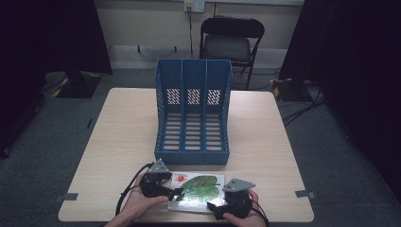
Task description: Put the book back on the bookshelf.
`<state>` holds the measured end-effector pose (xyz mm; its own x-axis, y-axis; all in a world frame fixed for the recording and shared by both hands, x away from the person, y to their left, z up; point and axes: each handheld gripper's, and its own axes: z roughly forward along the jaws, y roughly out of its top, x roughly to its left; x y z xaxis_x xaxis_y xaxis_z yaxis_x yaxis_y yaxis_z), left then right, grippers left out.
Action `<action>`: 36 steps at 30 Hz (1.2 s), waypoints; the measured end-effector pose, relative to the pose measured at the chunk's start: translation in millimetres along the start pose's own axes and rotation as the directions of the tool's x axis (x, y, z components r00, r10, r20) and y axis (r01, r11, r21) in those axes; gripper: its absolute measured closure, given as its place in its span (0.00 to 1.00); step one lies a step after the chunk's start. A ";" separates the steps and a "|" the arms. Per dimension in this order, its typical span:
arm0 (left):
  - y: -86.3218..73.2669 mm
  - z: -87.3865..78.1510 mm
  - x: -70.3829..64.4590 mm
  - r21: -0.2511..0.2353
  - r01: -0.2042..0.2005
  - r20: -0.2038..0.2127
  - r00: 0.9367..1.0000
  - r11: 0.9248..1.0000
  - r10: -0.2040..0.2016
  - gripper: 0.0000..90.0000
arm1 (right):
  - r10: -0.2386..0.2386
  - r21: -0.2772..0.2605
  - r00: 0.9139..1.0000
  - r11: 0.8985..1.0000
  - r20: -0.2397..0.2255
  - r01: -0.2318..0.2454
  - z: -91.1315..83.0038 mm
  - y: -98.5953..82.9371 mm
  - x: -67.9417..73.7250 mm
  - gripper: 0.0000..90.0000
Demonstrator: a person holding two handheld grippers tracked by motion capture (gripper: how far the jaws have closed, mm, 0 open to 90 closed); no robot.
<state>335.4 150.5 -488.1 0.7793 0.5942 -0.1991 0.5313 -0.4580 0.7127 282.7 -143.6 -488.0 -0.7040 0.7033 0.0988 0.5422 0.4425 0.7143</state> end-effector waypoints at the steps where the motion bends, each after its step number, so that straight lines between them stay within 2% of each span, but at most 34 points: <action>1: -0.3 0.4 0.8 0.000 0.004 -0.008 1.000 1.000 -0.004 0.24 | -0.002 -0.002 1.000 1.000 0.000 0.002 0.5 0.4 -0.1 0.13; 2: -0.3 0.4 0.8 0.000 0.004 -0.008 1.000 1.000 -0.004 0.24 | -0.009 -0.003 1.000 1.000 0.001 0.009 1.2 0.9 0.1 0.13; 3: -0.2 0.3 2.0 0.001 0.015 -0.029 0.999 1.000 -0.015 0.24 | -0.012 -0.004 1.000 1.000 -0.004 0.012 2.2 1.2 1.0 0.12; 6: -1.3 0.9 4.5 0.010 0.011 -0.033 0.999 1.000 -0.011 0.22 | -0.031 0.006 0.999 0.999 -0.019 0.032 5.9 2.6 5.0 0.06; 7: -1.6 1.6 3.6 -0.003 0.029 -0.033 0.999 1.000 -0.029 0.21 | -0.029 0.012 0.999 1.000 -0.030 0.029 6.6 2.5 6.2 0.03; 8: -1.6 1.6 3.6 -0.003 0.029 -0.033 0.999 1.000 -0.029 0.20 | -0.027 0.026 0.999 0.999 -0.042 0.028 7.2 2.0 7.3 0.01; 15: -1.4 3.6 8.7 -0.015 0.049 -0.033 0.998 0.999 -0.050 0.19 | -0.059 0.038 0.997 0.997 -0.051 0.061 7.5 1.0 12.2 0.00; 20: -0.9 3.4 15.6 -0.034 0.072 -0.021 0.997 0.997 -0.073 0.21 | -0.069 0.033 0.996 0.997 -0.057 0.071 9.1 1.1 12.5 0.00; 24: -1.2 4.8 16.5 -0.051 0.088 -0.001 0.996 0.995 -0.089 0.19 | -0.074 0.037 0.996 0.996 -0.059 0.076 10.1 1.4 12.6 0.00; 28: -1.6 4.3 16.4 -0.058 0.101 0.000 0.995 0.993 -0.101 0.19 | -0.074 0.039 0.996 0.996 -0.058 0.077 10.4 1.6 12.9 0.00; 30: -1.8 2.5 18.0 -0.067 0.128 0.012 0.992 0.990 -0.128 0.19 | -0.075 0.042 0.995 0.996 -0.059 0.077 10.4 1.7 12.8 0.00; 31: -1.8 2.5 18.0 -0.067 0.128 0.012 0.992 0.990 -0.128 0.20 | -0.075 0.042 0.995 0.996 -0.059 0.077 10.4 1.7 12.8 0.00; 32: -1.9 0.4 19.4 -0.077 0.149 0.015 0.989 0.986 -0.149 0.21 | -0.080 0.042 0.995 0.996 -0.058 0.083 10.5 1.6 12.6 0.00; 36: -1.8 -0.6 20.4 -0.076 0.169 0.024 0.986 0.983 -0.167 0.22 | -0.092 0.049 0.994 0.994 -0.059 0.095 11.0 1.1 12.4 0.00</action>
<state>350.1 163.8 -493.0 0.6872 0.6464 -0.3315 0.6282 -0.2995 0.7181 279.6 -128.3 -493.6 -0.7767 0.6256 0.0728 0.4947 0.5344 0.6854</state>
